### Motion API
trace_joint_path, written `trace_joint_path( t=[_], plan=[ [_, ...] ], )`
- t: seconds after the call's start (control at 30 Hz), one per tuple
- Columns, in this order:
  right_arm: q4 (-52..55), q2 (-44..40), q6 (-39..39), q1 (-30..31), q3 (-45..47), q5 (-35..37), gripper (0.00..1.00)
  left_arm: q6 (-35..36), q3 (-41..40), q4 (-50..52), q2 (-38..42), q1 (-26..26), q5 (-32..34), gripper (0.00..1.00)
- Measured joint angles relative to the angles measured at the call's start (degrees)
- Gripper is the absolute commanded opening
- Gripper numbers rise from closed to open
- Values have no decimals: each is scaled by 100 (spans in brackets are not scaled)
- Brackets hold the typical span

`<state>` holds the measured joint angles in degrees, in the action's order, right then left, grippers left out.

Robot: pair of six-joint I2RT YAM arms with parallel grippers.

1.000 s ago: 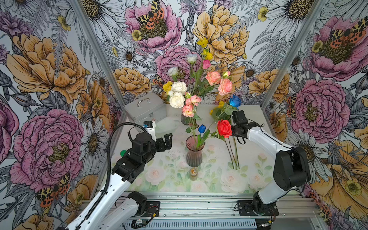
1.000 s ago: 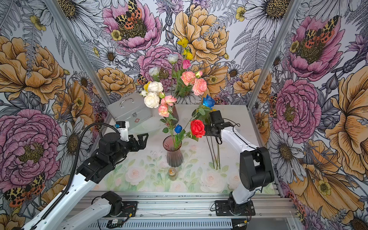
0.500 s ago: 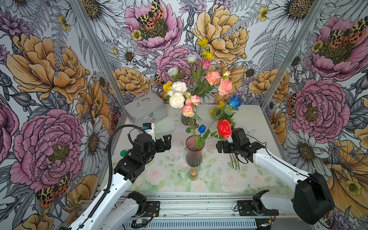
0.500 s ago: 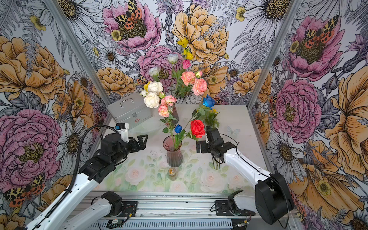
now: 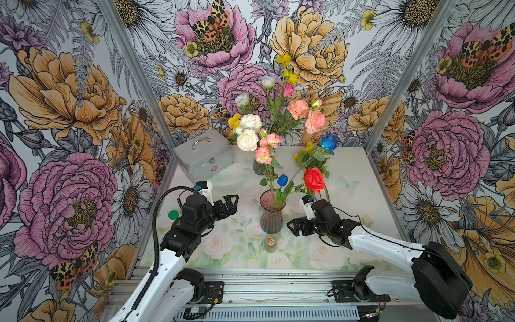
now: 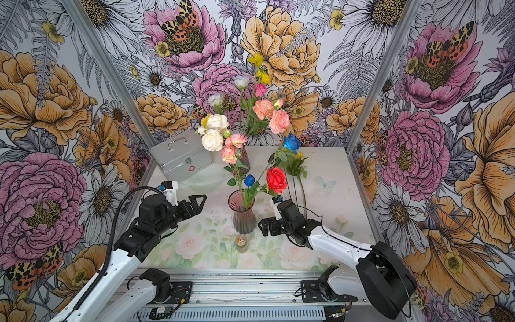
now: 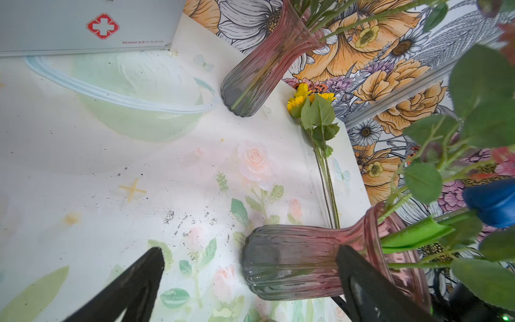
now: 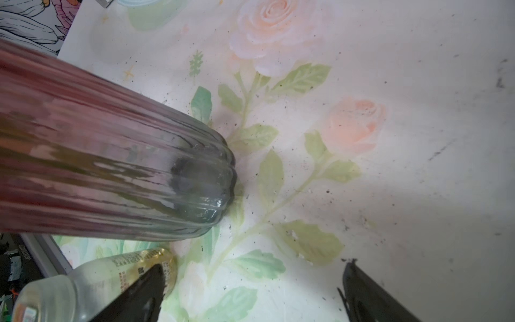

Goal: Pick out yellow flowers from the vase
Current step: Move the vase to the center of the board.

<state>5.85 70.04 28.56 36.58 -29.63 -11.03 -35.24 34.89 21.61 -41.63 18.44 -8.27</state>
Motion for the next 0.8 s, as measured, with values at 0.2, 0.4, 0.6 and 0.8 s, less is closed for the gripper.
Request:
trace_joint_path(
  t=[0.2,0.4,0.6,0.8],
  plan=[
    [-826,136,59,138,282,-186,99,-195,-181,-105,9,-79,-251,99],
    [-1266,656,61,227,280,-240,99,-343,-181,-153,120,-199,-382,99],
    [-1412,966,55,328,195,-284,99,-391,-181,-179,181,-273,-444,99],
    [-1497,1228,31,391,-42,-382,99,-409,-181,-203,166,-297,-450,99]
  ],
)
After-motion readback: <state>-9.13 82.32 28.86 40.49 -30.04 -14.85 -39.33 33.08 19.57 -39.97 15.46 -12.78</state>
